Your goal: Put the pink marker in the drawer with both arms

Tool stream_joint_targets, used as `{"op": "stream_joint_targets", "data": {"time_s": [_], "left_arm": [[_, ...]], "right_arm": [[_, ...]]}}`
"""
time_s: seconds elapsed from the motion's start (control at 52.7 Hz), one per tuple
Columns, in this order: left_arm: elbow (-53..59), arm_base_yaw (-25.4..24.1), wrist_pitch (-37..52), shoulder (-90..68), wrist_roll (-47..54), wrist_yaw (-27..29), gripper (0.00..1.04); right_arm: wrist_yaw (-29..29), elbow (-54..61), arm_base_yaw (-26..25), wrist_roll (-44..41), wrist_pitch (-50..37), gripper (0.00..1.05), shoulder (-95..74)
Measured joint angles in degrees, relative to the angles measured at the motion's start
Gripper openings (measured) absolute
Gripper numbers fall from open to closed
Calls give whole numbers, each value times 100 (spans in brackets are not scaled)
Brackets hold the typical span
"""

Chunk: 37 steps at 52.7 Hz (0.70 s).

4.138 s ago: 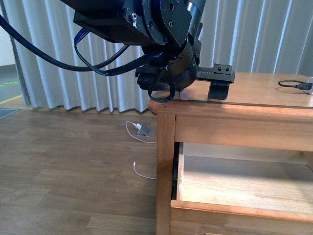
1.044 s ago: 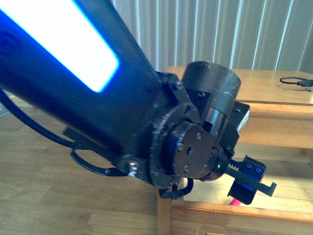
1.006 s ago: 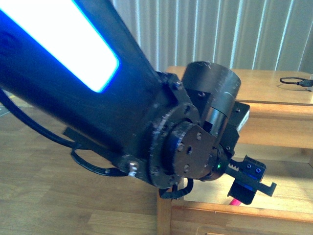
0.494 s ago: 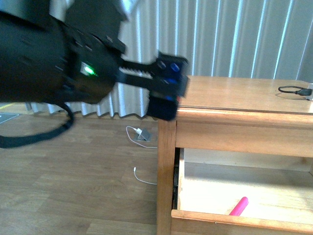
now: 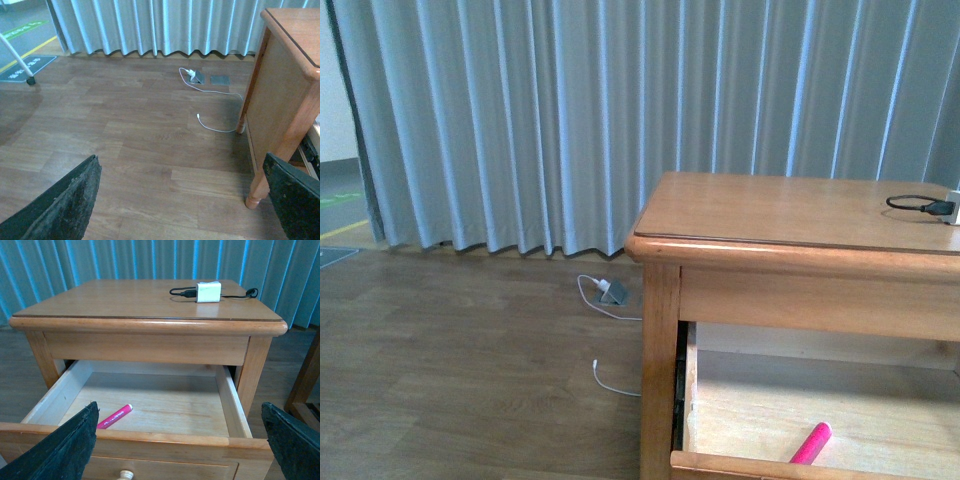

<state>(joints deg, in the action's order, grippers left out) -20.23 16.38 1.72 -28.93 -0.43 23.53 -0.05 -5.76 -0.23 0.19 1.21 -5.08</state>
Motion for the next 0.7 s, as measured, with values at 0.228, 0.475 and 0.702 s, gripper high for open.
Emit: {"op": "stream_joint_targets", "data": {"time_s": [0.228, 0.475, 0.702], "left_arm": [[671, -715, -719, 1198, -787, -520, 99], [1099, -1537, -136, 1816, -282, -2201, 75], [1447, -1613, -282, 2389, -57, -2337, 32]], "right_arm": [[0, 0, 2, 0, 0, 96, 0], [0, 0, 0, -2, 0, 96, 0], [2, 0, 2, 0, 0, 96, 0]]}}
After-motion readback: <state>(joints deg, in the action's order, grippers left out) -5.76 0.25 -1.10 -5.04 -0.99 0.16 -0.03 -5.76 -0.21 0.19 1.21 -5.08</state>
